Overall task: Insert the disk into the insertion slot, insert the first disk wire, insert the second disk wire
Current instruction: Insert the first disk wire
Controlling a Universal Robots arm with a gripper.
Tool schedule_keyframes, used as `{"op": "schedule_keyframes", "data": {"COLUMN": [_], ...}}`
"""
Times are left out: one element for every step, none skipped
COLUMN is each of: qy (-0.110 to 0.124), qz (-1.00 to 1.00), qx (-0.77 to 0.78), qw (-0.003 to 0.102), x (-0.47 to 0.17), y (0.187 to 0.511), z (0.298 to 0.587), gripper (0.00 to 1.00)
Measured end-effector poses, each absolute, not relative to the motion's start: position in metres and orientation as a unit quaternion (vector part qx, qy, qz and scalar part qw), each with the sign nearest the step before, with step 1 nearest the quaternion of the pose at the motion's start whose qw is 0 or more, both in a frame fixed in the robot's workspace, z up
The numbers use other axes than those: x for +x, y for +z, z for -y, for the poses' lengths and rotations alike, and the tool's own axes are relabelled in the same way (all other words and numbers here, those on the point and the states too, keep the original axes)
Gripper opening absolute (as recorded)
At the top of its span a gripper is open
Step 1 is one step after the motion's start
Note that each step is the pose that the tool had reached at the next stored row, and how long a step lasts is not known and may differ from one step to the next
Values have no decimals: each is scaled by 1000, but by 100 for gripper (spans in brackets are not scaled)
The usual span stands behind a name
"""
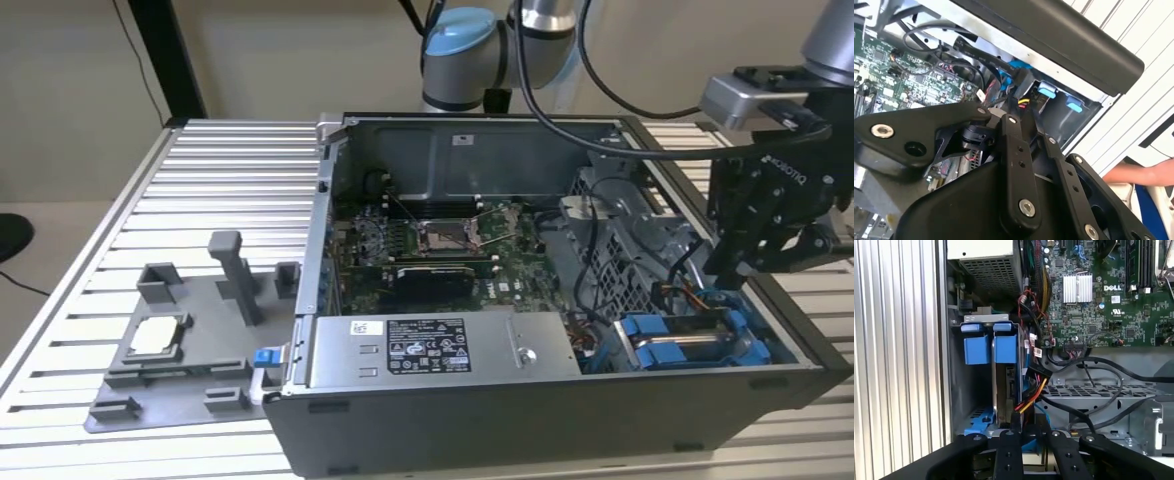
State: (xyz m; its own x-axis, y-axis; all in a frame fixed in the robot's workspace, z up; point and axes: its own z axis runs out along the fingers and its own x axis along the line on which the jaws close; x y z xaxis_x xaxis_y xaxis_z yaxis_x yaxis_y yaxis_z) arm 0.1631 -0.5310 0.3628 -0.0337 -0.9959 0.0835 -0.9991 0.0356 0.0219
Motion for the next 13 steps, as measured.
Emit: {"op": "schedule_keyframes", "data": {"qy": [20, 19, 17, 16, 16, 16, 16, 16, 16, 16, 16, 16, 16], "qz": [719, 719, 719, 719, 719, 719, 719, 719, 719, 719, 719, 719, 719], "qx": [694, 694, 694, 694, 694, 694, 694, 694, 694, 694, 694, 694, 694], "qw": [36, 35, 34, 33, 33, 33, 33, 32, 32, 32, 33, 32, 32], "x": [165, 167, 169, 172, 174, 176, 179, 180, 182, 182, 182, 182, 182], "y": [363, 363, 363, 363, 363, 363, 363, 362, 362, 361, 361, 361, 360], "z": [530, 530, 529, 528, 528, 528, 528, 528, 528, 527, 527, 527, 526], "gripper": [100, 100, 100, 100, 100, 100, 100, 100, 100, 100, 100, 100, 100]}}
